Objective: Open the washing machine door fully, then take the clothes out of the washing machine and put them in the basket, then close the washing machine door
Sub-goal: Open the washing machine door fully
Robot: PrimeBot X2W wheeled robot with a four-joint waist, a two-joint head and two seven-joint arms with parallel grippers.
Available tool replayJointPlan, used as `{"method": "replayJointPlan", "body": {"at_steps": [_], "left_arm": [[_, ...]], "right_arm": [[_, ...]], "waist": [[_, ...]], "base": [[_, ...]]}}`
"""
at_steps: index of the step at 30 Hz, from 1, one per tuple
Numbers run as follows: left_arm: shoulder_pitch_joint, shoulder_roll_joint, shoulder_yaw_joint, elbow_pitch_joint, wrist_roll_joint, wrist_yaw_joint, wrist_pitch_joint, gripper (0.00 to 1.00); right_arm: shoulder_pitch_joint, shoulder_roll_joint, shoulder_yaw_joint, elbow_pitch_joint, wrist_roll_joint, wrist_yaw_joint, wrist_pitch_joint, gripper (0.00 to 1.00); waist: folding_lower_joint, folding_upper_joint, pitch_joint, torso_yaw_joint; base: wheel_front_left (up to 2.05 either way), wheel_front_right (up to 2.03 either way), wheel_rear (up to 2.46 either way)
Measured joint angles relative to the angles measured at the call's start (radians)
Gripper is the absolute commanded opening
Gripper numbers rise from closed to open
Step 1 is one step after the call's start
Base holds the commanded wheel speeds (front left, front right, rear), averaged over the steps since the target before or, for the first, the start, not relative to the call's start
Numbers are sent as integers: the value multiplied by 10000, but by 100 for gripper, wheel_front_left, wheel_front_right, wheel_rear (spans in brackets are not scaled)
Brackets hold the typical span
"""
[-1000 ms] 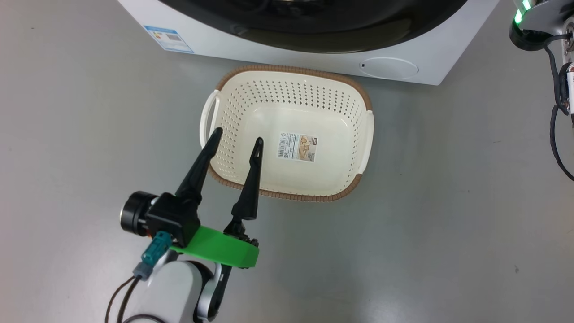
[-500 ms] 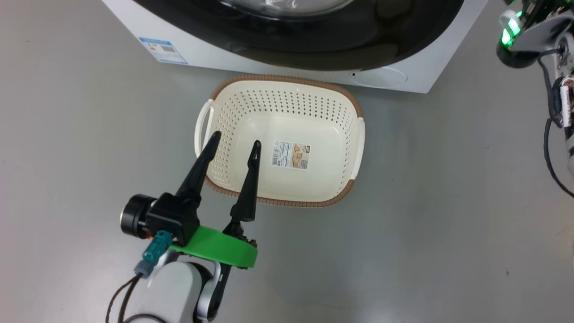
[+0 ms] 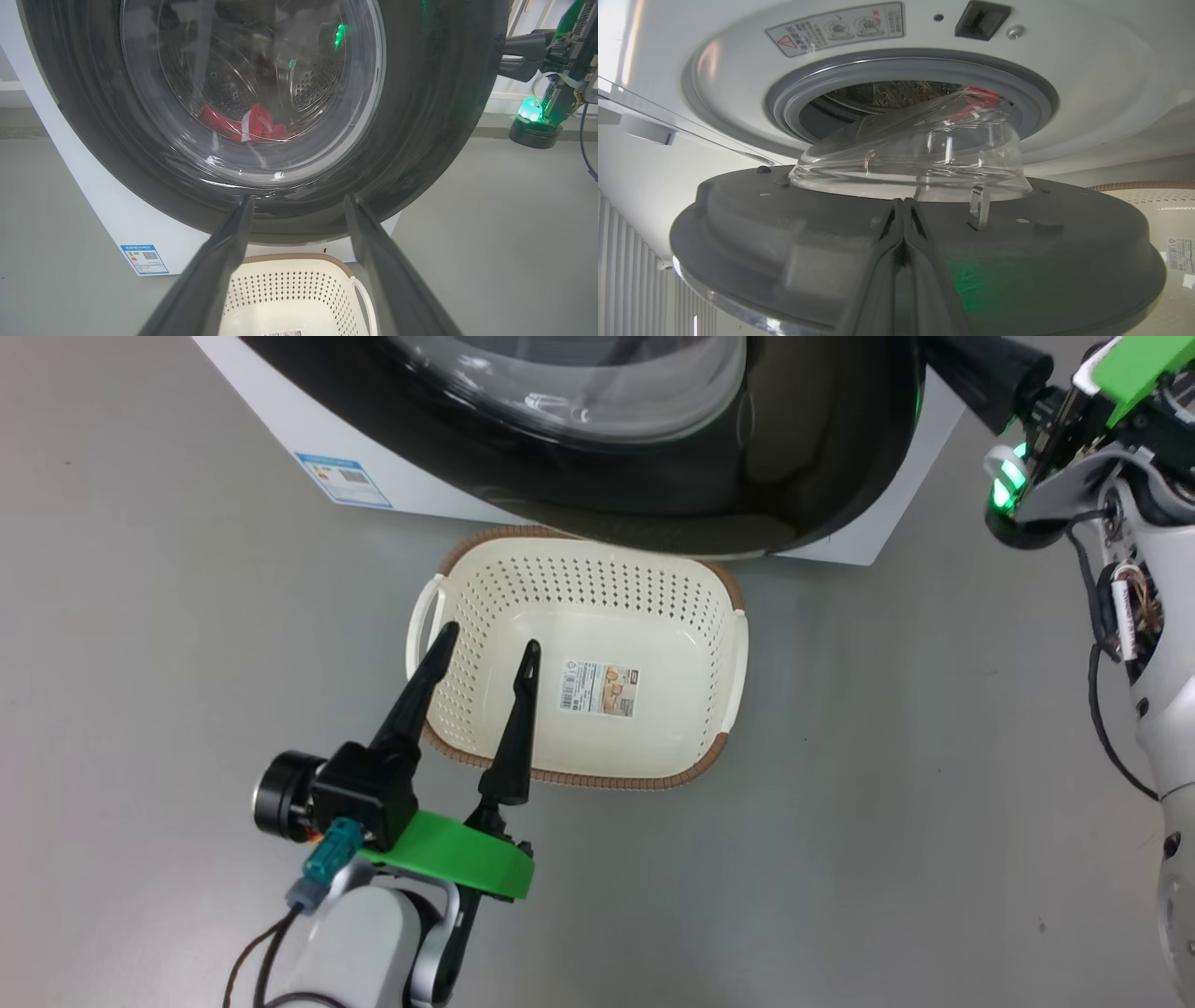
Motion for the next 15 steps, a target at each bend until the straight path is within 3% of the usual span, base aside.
{"method": "replayJointPlan", "body": {"at_steps": [15], "left_arm": [[492, 4, 33, 359, 19, -4, 0, 100]], "right_arm": [[1301, 324, 136, -554, 86, 0, 483, 0]], "waist": [[0, 0, -678, 37]], "base": [[0, 0, 0]]}}
